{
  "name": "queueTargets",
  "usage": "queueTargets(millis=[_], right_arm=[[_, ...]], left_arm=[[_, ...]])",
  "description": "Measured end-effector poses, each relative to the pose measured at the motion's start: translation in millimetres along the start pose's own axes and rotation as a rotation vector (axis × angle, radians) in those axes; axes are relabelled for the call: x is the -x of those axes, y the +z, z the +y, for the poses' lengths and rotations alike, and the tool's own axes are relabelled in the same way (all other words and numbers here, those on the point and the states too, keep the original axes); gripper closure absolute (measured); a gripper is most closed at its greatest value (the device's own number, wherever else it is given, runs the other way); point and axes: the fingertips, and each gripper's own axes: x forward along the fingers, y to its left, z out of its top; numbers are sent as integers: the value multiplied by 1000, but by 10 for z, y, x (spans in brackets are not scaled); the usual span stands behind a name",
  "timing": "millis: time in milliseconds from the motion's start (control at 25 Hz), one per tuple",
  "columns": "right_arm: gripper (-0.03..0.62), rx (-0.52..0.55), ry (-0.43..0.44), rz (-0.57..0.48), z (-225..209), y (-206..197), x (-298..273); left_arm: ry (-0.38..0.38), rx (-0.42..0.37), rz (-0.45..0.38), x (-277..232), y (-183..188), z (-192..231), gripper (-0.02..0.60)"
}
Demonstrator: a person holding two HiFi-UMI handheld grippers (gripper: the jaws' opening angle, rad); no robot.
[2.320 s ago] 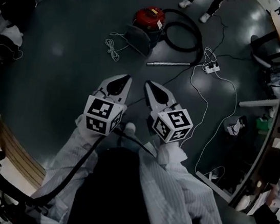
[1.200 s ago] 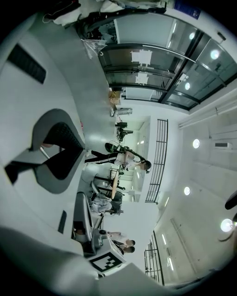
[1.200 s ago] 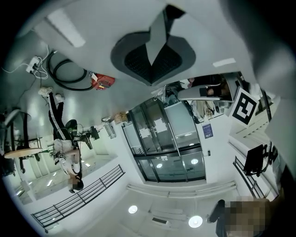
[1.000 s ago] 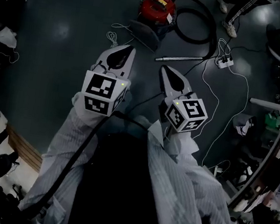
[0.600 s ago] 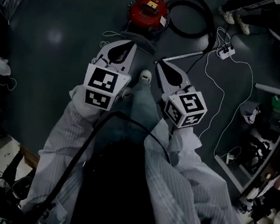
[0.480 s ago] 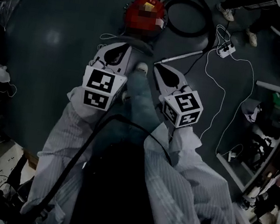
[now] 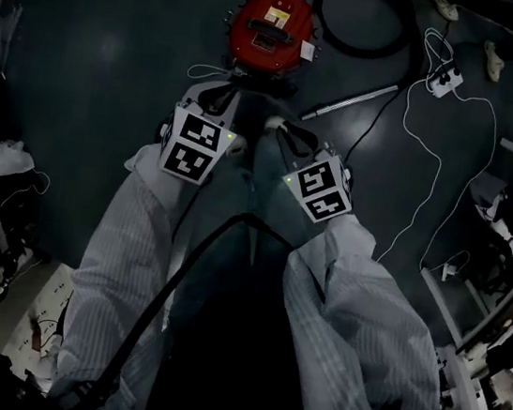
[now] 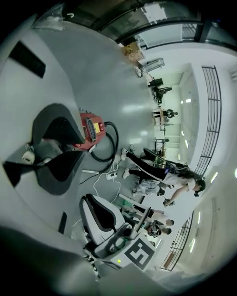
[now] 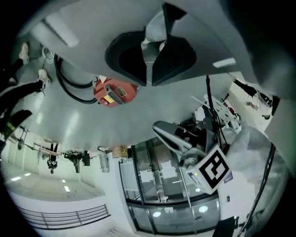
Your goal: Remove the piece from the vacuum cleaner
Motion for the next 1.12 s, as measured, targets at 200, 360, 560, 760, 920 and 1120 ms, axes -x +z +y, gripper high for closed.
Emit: queueTargets(millis=[200,360,560,760,920,1120], right_arm=[[564,96,13,129,-350,-497,-969],[509,163,17,289,-597,-1132,-1652],[467,253,31,346,-762,-1597,-2139],[462,258,46,369,-736,-1752,-2452],[464,327,59,416,-669,-1904,-2603],[533,346,74,430,-627,-1951,-2595]], left_arm=[[-126,-152,73,-1034,-383,199,471],[-94,-277,56,-1861,-650,388,460],[-31,-407,48,-2477,-904,494,459],[-74,-418,92,-2655,-1178,530,459],[-95,-325,77,-2676,-1190,581,459],[-92,-232,54,-2674,-1156,616,460]])
